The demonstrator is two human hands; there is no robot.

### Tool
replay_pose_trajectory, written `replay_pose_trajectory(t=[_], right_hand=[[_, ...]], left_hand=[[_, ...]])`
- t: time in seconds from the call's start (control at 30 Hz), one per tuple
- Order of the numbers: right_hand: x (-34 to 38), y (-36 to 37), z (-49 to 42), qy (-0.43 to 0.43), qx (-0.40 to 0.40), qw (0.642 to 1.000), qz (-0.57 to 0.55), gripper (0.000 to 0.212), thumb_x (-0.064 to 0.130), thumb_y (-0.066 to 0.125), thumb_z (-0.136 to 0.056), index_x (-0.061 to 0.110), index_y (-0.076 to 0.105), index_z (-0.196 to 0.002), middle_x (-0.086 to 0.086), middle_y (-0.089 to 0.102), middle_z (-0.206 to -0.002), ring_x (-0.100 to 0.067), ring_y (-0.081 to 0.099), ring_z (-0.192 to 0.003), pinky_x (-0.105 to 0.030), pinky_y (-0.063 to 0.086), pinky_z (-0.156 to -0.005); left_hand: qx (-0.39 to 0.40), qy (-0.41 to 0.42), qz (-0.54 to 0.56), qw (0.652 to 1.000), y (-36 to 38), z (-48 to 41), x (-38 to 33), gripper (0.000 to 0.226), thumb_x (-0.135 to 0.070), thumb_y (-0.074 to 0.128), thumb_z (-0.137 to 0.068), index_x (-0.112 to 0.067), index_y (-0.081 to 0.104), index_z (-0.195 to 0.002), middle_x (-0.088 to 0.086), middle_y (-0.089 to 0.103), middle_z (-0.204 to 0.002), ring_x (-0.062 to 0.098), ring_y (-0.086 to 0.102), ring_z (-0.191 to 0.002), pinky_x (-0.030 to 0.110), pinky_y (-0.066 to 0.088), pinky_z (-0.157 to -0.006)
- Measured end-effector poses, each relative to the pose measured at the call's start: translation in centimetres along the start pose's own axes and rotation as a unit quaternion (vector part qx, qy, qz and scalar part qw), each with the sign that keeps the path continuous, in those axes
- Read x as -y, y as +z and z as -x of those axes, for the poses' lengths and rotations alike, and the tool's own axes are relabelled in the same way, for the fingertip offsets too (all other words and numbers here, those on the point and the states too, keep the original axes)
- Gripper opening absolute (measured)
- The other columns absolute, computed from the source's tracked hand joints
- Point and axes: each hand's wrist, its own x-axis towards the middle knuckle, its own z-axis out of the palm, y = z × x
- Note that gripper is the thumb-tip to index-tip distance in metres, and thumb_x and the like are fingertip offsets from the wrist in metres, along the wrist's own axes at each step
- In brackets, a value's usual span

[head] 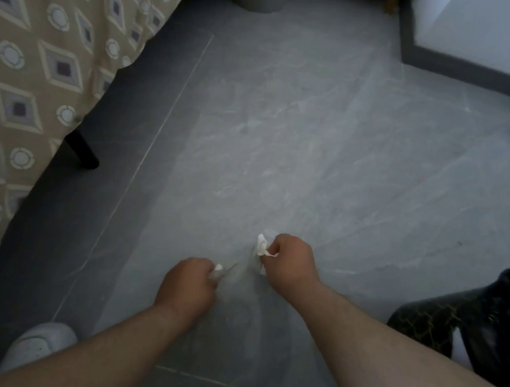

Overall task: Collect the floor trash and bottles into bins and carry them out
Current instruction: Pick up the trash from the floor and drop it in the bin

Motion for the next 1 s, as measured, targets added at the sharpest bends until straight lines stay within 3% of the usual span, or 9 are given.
replay_pose_trajectory(t=[0.07,0.13,0.23,0.37,0.57,0.73,0.87,1.0], right_hand=[[-0.1,-1.8,0.7,0.008,-0.018,1.000,-0.013,0.028,0.026,0.063,-0.087,0.017,0.050,-0.064,-0.011,0.064,-0.084,-0.027,0.060,-0.089,-0.024,0.031,-0.066],[0.1,-3.9,1.5,0.007,-0.040,0.999,-0.029,0.025,0.025,0.066,-0.085,0.016,0.054,-0.065,-0.010,0.064,-0.087,-0.027,0.060,-0.093,-0.020,0.026,-0.063],[1.1,-7.6,3.5,-0.013,-0.070,0.996,-0.046,0.018,0.025,0.069,-0.083,0.010,0.064,-0.075,-0.011,0.066,-0.088,-0.027,0.061,-0.094,-0.020,0.026,-0.063],[2.8,-14.1,6.4,-0.058,-0.094,0.993,-0.038,0.015,0.025,0.071,-0.081,0.010,0.067,-0.078,-0.010,0.069,-0.093,-0.027,0.062,-0.093,-0.024,0.032,-0.066],[2.5,-24.3,12.2,-0.091,-0.149,0.984,-0.034,0.015,0.024,0.074,-0.077,0.016,0.063,-0.072,0.001,0.059,-0.077,-0.019,0.058,-0.079,-0.023,0.030,-0.062],[-3.4,-30.7,18.1,-0.039,-0.206,0.976,-0.064,0.016,0.026,0.075,-0.078,0.015,0.063,-0.075,0.002,0.059,-0.080,-0.015,0.053,-0.077,-0.022,0.030,-0.064],[-9.9,-32.8,21.8,0.028,-0.256,0.958,-0.125,0.018,0.022,0.075,-0.076,0.014,0.060,-0.070,0.008,0.055,-0.066,-0.008,0.049,-0.061,-0.013,0.034,-0.050],[-15.7,-32.1,24.0,0.124,-0.287,0.924,-0.221,0.012,0.021,0.074,-0.075,0.015,0.063,-0.076,0.012,0.058,-0.077,-0.003,0.052,-0.069,-0.017,0.037,-0.056]], left_hand=[[-0.016,-0.111,0.112,0.987,-0.9,-0.1,0.4,0.042,-0.031,0.059,-0.087,-0.007,0.051,-0.054,0.009,0.058,-0.060,0.030,0.062,-0.070,0.032,0.039,-0.058],[-0.035,-0.188,0.220,0.956,-2.5,-0.2,0.4,0.034,-0.022,0.067,-0.081,-0.008,0.056,-0.052,0.007,0.054,-0.055,0.027,0.061,-0.063,0.034,0.044,-0.057],[-0.066,-0.198,0.287,0.935,-6.0,0.6,-1.5,0.027,-0.010,0.067,-0.081,-0.009,0.057,-0.056,0.009,0.048,-0.055,0.019,0.043,-0.048,0.027,0.034,-0.048],[-0.065,-0.149,0.331,0.929,-10.4,2.2,-7.2,0.027,-0.008,0.064,-0.084,-0.009,0.054,-0.059,0.006,0.041,-0.054,0.016,0.034,-0.047,0.024,0.025,-0.046],[-0.036,-0.038,0.352,0.935,-13.1,6.8,-18.4,0.020,-0.010,0.065,-0.082,-0.009,0.057,-0.064,0.009,0.041,-0.058,0.018,0.035,-0.051,0.025,0.025,-0.048],[0.005,0.049,0.346,0.937,-12.9,10.5,-26.7,0.018,-0.008,0.064,-0.082,-0.007,0.054,-0.067,0.008,0.035,-0.059,0.016,0.032,-0.053,0.025,0.022,-0.047],[0.050,0.108,0.311,0.943,-9.7,12.3,-32.0,0.021,-0.012,0.062,-0.081,-0.011,0.050,-0.064,0.008,0.035,-0.058,0.017,0.031,-0.054,0.028,0.024,-0.050],[0.093,0.146,0.244,0.954,-4.5,14.1,-36.0,0.034,-0.017,0.061,-0.083,-0.013,0.045,-0.054,-0.001,0.038,-0.046,0.014,0.034,-0.044,0.020,0.027,-0.046]])
